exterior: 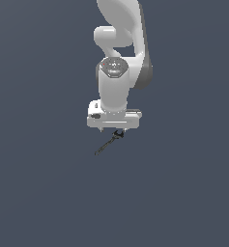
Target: Pick up the object and move it to a goal position.
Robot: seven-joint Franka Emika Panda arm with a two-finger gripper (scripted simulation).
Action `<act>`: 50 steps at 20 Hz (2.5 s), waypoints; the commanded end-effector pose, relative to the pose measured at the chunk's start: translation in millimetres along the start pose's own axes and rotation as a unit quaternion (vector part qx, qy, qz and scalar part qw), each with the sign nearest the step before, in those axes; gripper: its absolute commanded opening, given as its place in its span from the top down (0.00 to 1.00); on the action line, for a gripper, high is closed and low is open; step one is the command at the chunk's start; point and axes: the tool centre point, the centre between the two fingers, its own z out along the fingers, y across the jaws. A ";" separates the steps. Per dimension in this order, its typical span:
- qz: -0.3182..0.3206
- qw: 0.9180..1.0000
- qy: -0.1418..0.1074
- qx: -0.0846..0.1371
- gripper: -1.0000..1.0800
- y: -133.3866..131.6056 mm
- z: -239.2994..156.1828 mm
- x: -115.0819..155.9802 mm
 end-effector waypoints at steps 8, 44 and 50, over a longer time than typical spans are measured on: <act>0.001 1.000 0.005 0.010 0.04 2.2 -9.7 4.4; 0.322 0.947 0.008 0.018 0.04 17.6 83.0 -21.5; 0.382 0.924 0.010 0.016 0.04 22.6 99.7 -29.0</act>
